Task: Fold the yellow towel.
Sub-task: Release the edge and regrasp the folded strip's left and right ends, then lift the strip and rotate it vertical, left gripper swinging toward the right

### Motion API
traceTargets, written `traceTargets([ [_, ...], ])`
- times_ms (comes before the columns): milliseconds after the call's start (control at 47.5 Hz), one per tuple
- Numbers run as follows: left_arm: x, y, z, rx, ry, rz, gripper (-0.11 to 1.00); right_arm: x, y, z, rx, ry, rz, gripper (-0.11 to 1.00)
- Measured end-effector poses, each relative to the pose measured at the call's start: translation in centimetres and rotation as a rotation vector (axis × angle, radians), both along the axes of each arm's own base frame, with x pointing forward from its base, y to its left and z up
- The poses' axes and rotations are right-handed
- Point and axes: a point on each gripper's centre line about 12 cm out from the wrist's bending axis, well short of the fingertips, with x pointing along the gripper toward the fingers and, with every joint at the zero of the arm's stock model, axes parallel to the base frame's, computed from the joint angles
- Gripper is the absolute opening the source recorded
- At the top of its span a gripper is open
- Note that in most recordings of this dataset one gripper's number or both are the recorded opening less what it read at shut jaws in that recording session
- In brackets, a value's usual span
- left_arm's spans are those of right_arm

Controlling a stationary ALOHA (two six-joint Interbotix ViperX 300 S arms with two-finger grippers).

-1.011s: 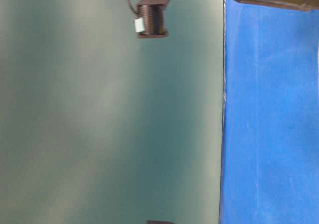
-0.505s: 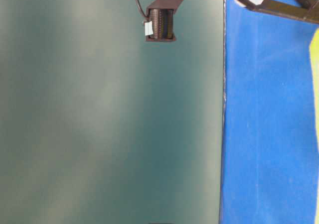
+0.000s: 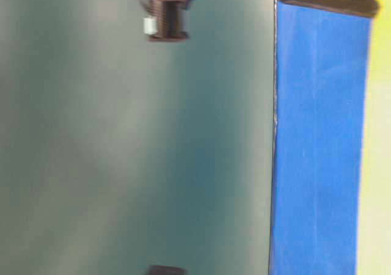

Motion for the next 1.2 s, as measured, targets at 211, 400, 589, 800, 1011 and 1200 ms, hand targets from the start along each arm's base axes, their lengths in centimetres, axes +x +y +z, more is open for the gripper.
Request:
traceTargets([
  [211,0.3,-0.1,4.1,-0.003,-0.049,-0.006,0.04,-0.8,-0.1,3.8,-0.014,-0.057,-0.003,0.01],
  [400,0.0,-0.2,6.4,-0.004,-0.100,-0.008,0.04,-1.2,-0.2,5.9,-0.020,-0.102,-0.005,0.01],
  [589,0.0,-0.3,6.8,-0.005,-0.115,-0.010,0.04,-1.3,-0.2,6.2,-0.024,-0.106,-0.003,0.01],
  [800,0.7,-1.8,7.2,-0.010,-0.181,-0.062,0.04,-1.4,-1.7,6.2,-0.040,-0.105,-0.042,0.01],
  [1011,2.7,-4.8,8.1,-0.024,-0.289,-0.150,0.04,-1.6,-6.2,7.0,-0.100,-0.126,-0.146,0.01],
  [1200,6.0,-6.3,9.0,-0.023,-0.337,-0.186,0.04,-1.5,-9.1,8.3,-0.156,-0.166,-0.199,0.01],
])
